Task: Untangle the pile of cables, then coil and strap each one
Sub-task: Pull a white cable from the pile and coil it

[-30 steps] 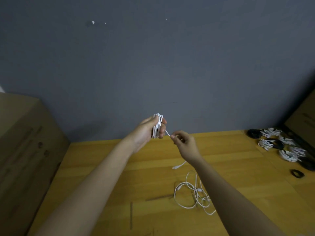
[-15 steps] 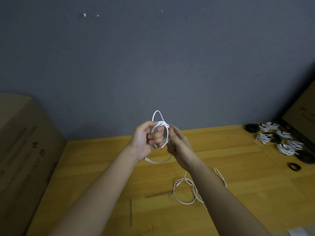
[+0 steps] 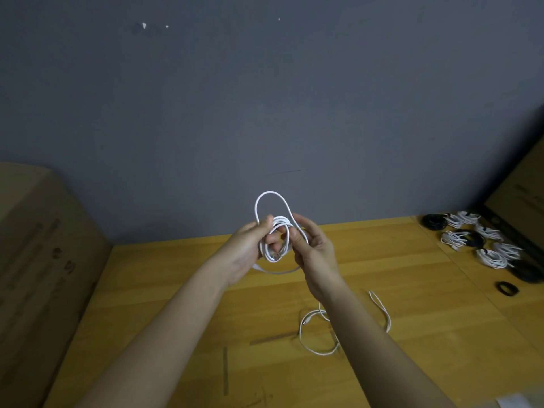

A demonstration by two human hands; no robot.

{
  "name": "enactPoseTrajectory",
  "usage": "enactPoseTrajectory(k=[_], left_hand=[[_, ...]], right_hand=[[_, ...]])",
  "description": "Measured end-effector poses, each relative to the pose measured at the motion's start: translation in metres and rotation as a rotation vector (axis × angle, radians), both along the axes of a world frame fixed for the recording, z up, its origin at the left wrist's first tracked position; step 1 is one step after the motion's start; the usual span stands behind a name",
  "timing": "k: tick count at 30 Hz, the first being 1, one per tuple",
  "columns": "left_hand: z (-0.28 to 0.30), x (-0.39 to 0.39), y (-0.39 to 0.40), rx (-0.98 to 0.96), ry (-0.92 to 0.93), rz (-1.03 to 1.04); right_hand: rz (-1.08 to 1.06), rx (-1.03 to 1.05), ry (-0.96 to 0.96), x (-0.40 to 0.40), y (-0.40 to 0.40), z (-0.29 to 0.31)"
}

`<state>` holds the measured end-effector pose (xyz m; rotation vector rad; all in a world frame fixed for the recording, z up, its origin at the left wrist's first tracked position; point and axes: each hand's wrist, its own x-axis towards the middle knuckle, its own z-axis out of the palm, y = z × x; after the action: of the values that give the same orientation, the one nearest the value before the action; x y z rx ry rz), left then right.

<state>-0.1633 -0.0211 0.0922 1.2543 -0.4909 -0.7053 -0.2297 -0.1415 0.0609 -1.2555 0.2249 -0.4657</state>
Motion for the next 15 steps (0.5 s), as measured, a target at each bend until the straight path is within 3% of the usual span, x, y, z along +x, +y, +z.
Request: enactPoseTrajectory(k=[2,5,8,10,12,15], left_hand=[[0.004,-0.003,0.002,-0.104,0.118,-0.097],[0.002,-0.006,0.002,-0.1,0.079,-0.123],[0.0,-0.002,0.0,-0.058,0.015,-0.006],[0.0,0.008,0.005,-0.105,0.086,0.123],[-0.002,0.021,0.011,-0.143,0.15,0.201],[-0.009,0.026,0.011,-0.159,0.229,0.207]], right_hand=[[-0.004,0.006,0.0,0.001,-0.001,-0.001],[0.001,-0.027,0.036,0.001,-0.003,-0.007],[-0.032,-0.15,0.103,0.006,-0.013,-0.017],[-0.079,-0.233,0.155,0.006,-0.024,-0.024],[-0.098,-0.466,0.225,0.002,-0.033,-0.036],[0.044,-0.863,0.342,-0.004,-0.028,-0.055]])
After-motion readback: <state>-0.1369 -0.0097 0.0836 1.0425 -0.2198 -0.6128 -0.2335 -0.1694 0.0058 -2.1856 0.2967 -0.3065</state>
